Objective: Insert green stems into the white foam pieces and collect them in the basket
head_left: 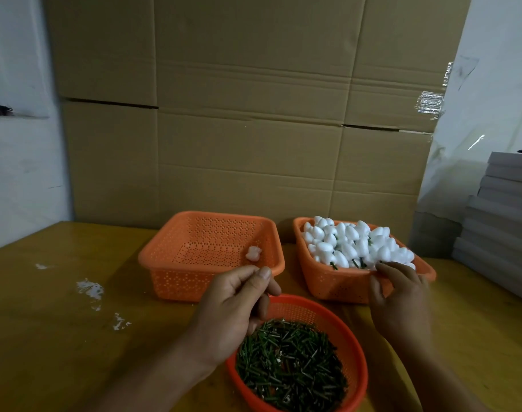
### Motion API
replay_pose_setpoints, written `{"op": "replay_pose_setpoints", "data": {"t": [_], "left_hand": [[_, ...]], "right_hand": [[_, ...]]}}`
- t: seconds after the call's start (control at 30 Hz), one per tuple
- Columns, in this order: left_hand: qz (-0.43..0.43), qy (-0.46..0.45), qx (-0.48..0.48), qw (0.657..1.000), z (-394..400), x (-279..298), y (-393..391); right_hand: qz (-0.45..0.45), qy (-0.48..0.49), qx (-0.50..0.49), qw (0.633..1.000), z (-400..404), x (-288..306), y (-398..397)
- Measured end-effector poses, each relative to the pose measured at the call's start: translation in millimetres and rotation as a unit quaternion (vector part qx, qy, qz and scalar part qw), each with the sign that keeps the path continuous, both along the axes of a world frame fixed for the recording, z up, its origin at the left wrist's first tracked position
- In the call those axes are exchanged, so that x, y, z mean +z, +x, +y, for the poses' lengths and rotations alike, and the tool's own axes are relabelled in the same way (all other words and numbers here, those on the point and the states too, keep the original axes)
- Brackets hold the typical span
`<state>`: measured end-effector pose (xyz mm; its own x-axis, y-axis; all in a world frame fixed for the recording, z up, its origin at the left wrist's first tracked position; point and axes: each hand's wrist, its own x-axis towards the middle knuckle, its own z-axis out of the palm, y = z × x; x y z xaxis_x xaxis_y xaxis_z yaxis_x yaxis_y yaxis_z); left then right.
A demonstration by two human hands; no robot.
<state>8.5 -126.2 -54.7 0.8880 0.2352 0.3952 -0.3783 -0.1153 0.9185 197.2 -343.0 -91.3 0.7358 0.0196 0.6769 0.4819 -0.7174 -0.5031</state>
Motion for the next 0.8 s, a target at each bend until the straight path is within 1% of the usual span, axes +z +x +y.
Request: {"op": "replay_pose_setpoints", "data": {"t": [0.17, 0.27, 0.37, 0.47, 0.57, 0.67, 0.73, 0.8], "left_hand": [[0.000, -0.004, 0.009, 1.000, 2, 2, 0], [-0.006, -0.002, 0.027, 1.000, 6, 6, -1], [-0.009, -0.007, 0.076, 0.997, 23, 16, 3], [-0.006, 0.017, 0.141, 0.990, 51, 31, 20], [0.046, 0.075, 0.178, 0.980, 76, 45, 48], [0.123, 0.163, 0.195, 0.959, 93, 51, 79], [0.182, 0.225, 0.183, 0.940, 100, 50, 98], [0.239, 0.297, 0.152, 0.912, 104, 49, 114]], "right_hand": [[0.012, 0.090, 0.011, 0.996, -4, 4, -2], [0.009, 0.120, 0.013, 0.993, -2, 8, -7], [-0.005, 0.149, 0.038, 0.988, 3, 15, -16], [-0.006, 0.168, 0.092, 0.982, 13, 24, -35], [-0.006, 0.148, 0.164, 0.975, 22, 30, -58], [-0.017, 0.125, 0.201, 0.971, 29, 32, -78], [-0.035, 0.123, 0.217, 0.968, 34, 33, -86], [-0.053, 0.113, 0.227, 0.966, 37, 33, -91]]}}
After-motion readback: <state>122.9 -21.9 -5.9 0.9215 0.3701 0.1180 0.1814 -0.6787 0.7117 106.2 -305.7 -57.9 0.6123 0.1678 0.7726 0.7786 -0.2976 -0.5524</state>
